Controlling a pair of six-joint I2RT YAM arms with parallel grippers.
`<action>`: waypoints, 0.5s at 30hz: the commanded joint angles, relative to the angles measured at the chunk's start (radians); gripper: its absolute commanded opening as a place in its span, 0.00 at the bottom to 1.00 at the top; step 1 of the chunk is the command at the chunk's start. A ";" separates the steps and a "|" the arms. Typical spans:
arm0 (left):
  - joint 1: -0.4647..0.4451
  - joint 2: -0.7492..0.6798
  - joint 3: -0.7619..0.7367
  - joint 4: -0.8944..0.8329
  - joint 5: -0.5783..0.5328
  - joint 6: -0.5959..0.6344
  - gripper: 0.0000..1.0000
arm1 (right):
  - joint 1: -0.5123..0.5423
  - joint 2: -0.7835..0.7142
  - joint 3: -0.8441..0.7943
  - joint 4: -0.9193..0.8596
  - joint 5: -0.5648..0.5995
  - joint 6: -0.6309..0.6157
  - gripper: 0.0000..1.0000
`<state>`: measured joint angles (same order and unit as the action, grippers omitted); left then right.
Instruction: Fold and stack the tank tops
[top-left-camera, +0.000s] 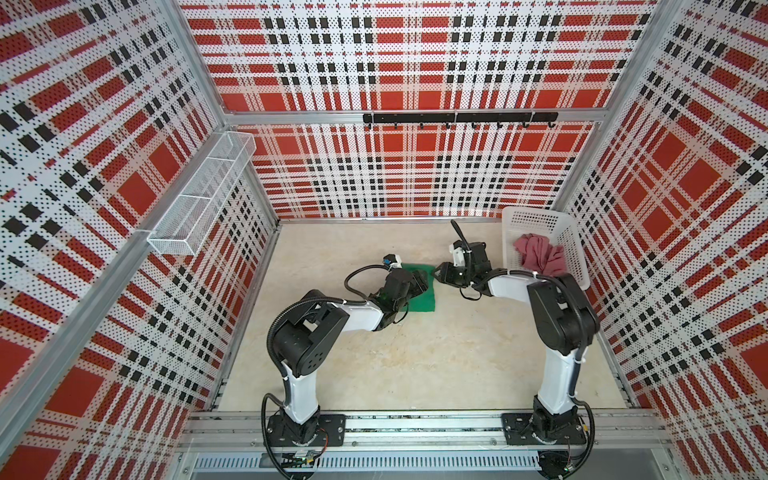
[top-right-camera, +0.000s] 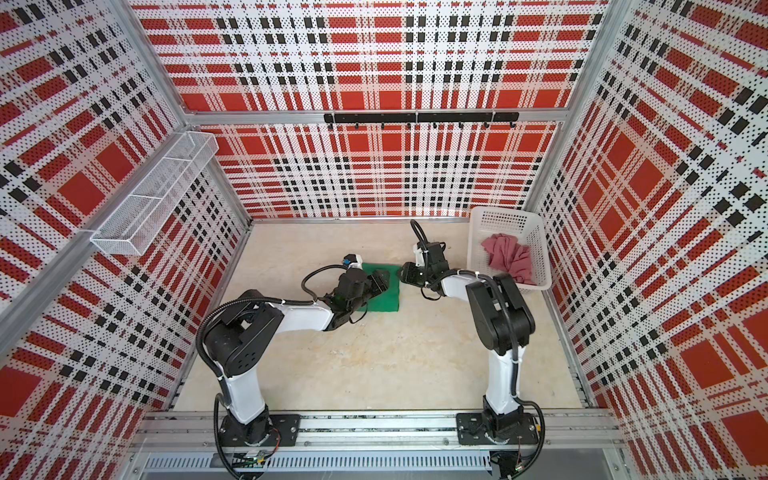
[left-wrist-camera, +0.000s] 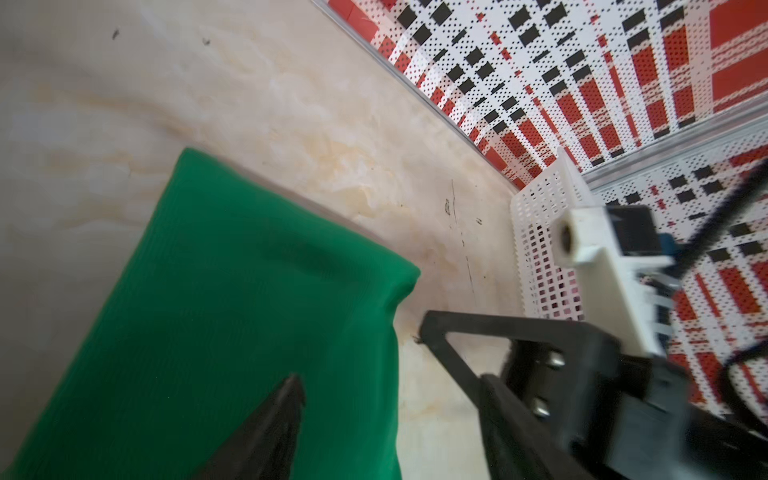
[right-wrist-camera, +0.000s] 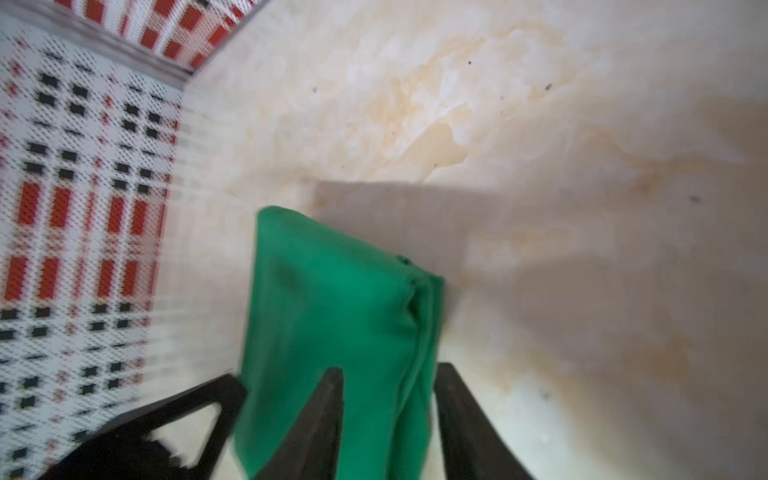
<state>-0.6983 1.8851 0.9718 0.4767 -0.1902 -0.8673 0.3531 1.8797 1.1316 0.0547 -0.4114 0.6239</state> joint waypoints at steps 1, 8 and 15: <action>-0.031 0.014 0.058 -0.157 -0.086 0.105 0.81 | -0.017 -0.201 -0.022 -0.118 -0.054 -0.097 0.53; -0.068 0.045 0.129 -0.396 -0.152 0.208 0.95 | -0.078 -0.436 -0.084 -0.264 -0.221 -0.157 0.67; -0.070 0.135 0.144 -0.425 -0.083 0.214 0.97 | -0.100 -0.617 -0.128 -0.263 -0.318 -0.190 0.79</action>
<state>-0.7647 1.9713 1.0924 0.1307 -0.2924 -0.6754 0.2623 1.3197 1.0183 -0.1932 -0.6506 0.4713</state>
